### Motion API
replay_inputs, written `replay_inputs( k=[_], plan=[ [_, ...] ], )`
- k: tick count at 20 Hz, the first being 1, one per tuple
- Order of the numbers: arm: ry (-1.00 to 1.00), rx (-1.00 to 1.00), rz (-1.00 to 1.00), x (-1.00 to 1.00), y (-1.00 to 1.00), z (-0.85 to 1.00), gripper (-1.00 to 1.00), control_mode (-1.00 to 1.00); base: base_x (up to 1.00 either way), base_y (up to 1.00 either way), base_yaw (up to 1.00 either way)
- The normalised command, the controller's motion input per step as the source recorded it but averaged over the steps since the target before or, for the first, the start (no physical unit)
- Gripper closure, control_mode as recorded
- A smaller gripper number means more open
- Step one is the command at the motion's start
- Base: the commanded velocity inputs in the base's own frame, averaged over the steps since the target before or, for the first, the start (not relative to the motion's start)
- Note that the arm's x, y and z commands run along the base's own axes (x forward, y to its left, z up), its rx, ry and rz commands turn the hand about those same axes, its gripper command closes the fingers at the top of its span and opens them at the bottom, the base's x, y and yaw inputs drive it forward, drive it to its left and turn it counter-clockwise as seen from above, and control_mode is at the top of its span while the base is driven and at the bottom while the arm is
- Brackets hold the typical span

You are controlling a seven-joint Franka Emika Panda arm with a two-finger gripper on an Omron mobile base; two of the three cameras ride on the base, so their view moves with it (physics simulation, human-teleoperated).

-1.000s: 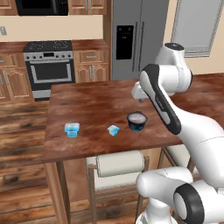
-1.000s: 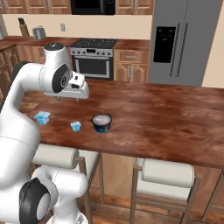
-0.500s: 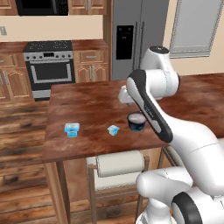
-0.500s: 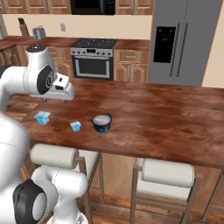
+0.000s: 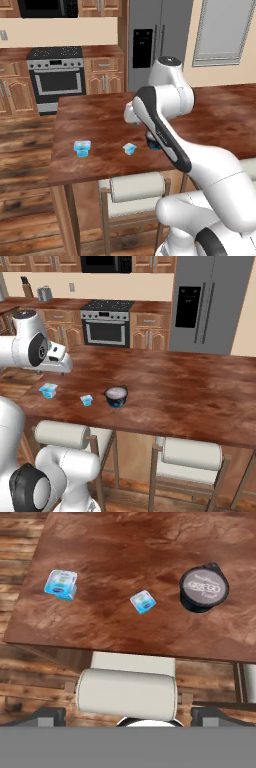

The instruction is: Stack the yogurt containers by placing the smaller containers on top of the larger containers.

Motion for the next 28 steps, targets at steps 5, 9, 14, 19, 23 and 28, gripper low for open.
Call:
replay_inputs(
  k=[5, 9, 14, 19, 23, 28],
  plan=[
    [0.00, 0.00, 0.00, 0.00, 0.23, -0.06, -1.00, -1.00, 0.00, 0.00, 0.00],
    [0.00, 0.05, -0.01, 0.00, 0.22, -0.23, -1.00, -1.00, 0.00, 0.00, 0.00],
    [0.00, 0.09, -0.02, 0.01, 0.27, -0.28, -1.00, -1.00, 0.00, 0.00, 0.00],
    [0.00, 0.09, 0.00, 0.07, 0.27, -0.25, -1.00, -1.00, 0.00, 0.00, 0.00],
    [0.00, 0.03, -0.01, 0.20, 0.31, -0.24, -1.00, -1.00, 0.00, 0.00, 0.00],
    [0.00, 0.00, -0.02, 0.38, 0.28, -0.20, -1.00, -1.00, 0.00, 0.00, 0.00]
  ],
)
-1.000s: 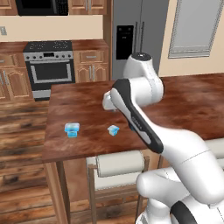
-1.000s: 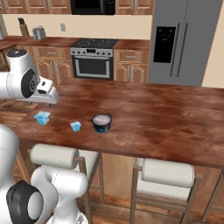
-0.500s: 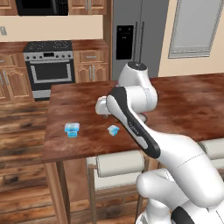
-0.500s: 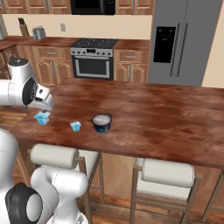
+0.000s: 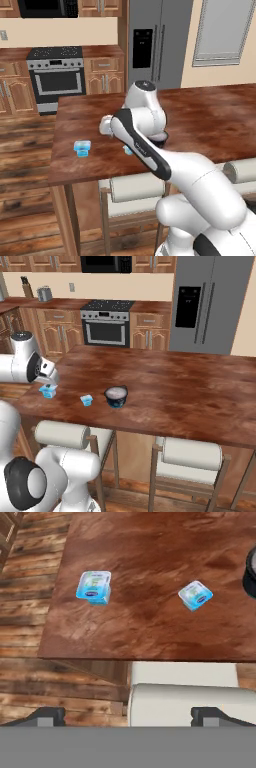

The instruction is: Stack the yogurt containers by placing the smaller containers on top of the larger containers.

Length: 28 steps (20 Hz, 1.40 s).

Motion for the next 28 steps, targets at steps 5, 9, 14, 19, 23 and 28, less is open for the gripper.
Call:
replay_inputs(
  k=[5, 9, 14, 19, 23, 28],
  plan=[
    [0.00, 0.00, -0.04, 0.52, 0.22, -0.19, -1.00, -1.00, 0.00, 0.00, 0.00],
    [0.00, 0.00, -0.04, 0.51, 0.19, -0.22, -1.00, -1.00, 0.00, 0.00, 0.00],
    [0.00, 0.00, -0.04, 0.46, 0.20, -0.31, -1.00, -1.00, 0.00, 0.00, 0.00],
    [0.02, 0.04, -0.02, 0.39, 0.15, -0.34, -1.00, -1.00, 0.00, 0.00, 0.00],
    [0.03, 0.07, 0.00, 0.32, 0.08, -0.33, -1.00, -1.00, 0.00, 0.00, 0.00],
    [0.03, 0.06, 0.00, 0.32, 0.06, -0.30, -1.00, -1.00, 0.00, 0.00, 0.00]
  ],
)
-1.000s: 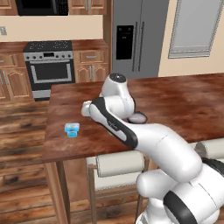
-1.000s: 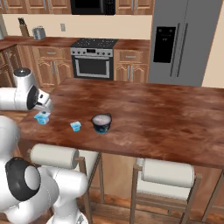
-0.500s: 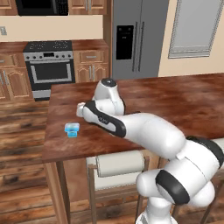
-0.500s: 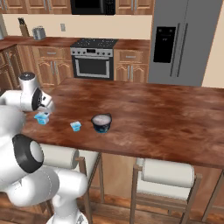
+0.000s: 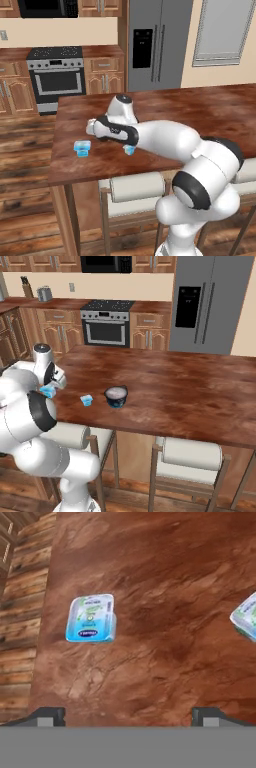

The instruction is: Stack the yogurt containers by placing the smaller containers on top of the larger containers.

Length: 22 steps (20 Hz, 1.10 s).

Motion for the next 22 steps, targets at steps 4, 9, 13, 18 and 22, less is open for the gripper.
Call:
replay_inputs(
  k=[4, 9, 13, 18, 22],
  plan=[
    [0.01, 0.04, 0.00, 0.33, 0.12, -0.29, -1.00, -1.00, 0.00, 0.00, 0.00],
    [0.00, 0.03, 0.00, 0.30, 0.18, -0.31, -1.00, -1.00, 0.00, 0.00, 0.00],
    [0.00, 0.01, 0.00, 0.22, 0.22, -0.32, -1.00, -1.00, 0.00, 0.00, 0.00],
    [0.00, 0.01, 0.00, 0.08, 0.12, -0.27, -1.00, -1.00, 0.00, 0.00, 0.00],
    [0.00, 0.00, 0.00, 0.06, 0.08, -0.15, -1.00, -1.00, 0.00, 0.00, 0.00]
  ],
)
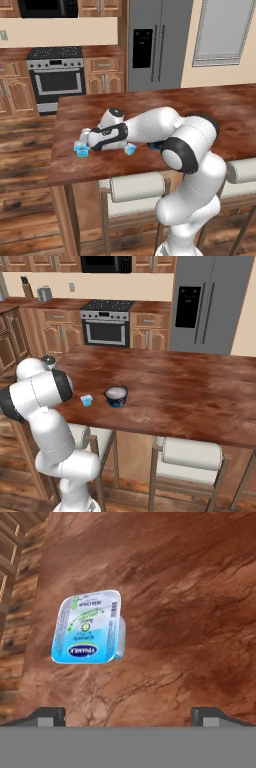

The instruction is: Stack the yogurt containers by placing the smaller containers on top of the larger containers.

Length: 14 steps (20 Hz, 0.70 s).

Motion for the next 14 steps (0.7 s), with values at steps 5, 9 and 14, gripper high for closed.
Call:
replay_inputs(
  k=[5, 9, 14],
  plan=[
    [0.00, 0.00, 0.00, 0.00, 0.00, 0.00, -1.00, -1.00, 0.00, 0.00, 0.00],
    [0.00, 0.00, 0.00, 0.21, 0.08, -0.08, -1.00, -1.00, 0.00, 0.00, 0.00],
    [0.00, 0.00, 0.00, 0.25, 0.09, -0.10, -1.00, -1.00, 0.00, 0.00, 0.00]
  ],
)
